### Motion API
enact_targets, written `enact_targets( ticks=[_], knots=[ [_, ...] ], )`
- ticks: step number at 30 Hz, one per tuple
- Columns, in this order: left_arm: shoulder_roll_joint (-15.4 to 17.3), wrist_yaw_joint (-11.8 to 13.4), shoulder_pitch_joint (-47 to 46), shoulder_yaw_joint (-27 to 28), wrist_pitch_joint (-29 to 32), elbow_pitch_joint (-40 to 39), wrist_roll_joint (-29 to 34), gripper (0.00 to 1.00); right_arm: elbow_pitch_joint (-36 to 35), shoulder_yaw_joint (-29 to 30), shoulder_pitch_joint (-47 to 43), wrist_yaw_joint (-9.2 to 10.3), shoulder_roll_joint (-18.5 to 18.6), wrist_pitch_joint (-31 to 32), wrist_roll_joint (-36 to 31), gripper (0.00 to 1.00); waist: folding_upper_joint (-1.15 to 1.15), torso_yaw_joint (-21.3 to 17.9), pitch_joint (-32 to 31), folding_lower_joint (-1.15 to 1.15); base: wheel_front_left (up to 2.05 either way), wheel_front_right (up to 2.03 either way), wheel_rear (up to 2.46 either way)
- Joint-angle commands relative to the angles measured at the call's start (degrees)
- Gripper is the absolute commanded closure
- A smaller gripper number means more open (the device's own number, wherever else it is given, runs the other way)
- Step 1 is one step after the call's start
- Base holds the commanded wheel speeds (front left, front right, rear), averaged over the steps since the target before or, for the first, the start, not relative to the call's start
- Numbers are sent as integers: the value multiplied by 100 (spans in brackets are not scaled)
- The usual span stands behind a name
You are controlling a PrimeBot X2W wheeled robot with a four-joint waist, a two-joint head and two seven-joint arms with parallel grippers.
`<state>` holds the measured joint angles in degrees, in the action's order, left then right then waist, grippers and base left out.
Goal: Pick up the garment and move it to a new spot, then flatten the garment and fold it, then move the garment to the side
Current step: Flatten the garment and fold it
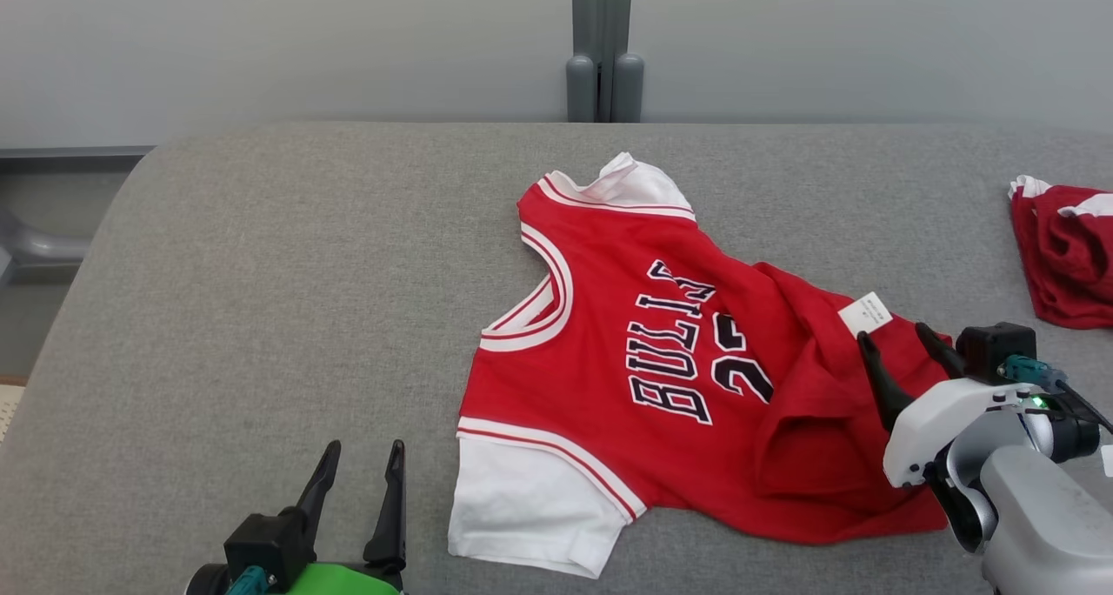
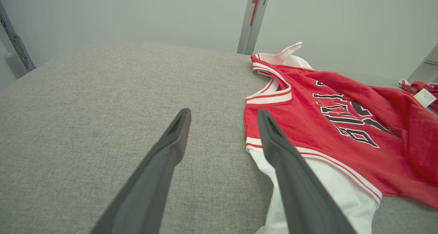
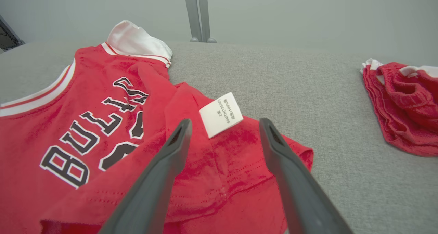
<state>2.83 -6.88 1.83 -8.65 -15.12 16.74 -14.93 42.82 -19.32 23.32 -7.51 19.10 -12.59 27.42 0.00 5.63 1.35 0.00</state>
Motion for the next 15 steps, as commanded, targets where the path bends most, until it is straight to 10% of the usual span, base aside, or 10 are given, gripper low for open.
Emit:
enact_targets(
  ticks=[1,5,8,15],
  knots=[
    [14,-21,-59,-2,0,-4,-12,0,219,-81,74,3,24,82,-54,0,0,110,61,0,0,0,0],
    [14,-16,-87,-12,0,14,-35,0,900,-341,228,3,-28,443,57,1,0,255,134,0,0,0,0],
    [13,-17,-83,12,0,1,-48,0,1163,-483,345,3,-76,517,239,100,0,289,170,0,0,0,0],
    [13,1,-164,-10,0,-11,-62,0,1336,-706,737,3,97,224,501,100,0,264,239,0,0,0,0]
  ],
)
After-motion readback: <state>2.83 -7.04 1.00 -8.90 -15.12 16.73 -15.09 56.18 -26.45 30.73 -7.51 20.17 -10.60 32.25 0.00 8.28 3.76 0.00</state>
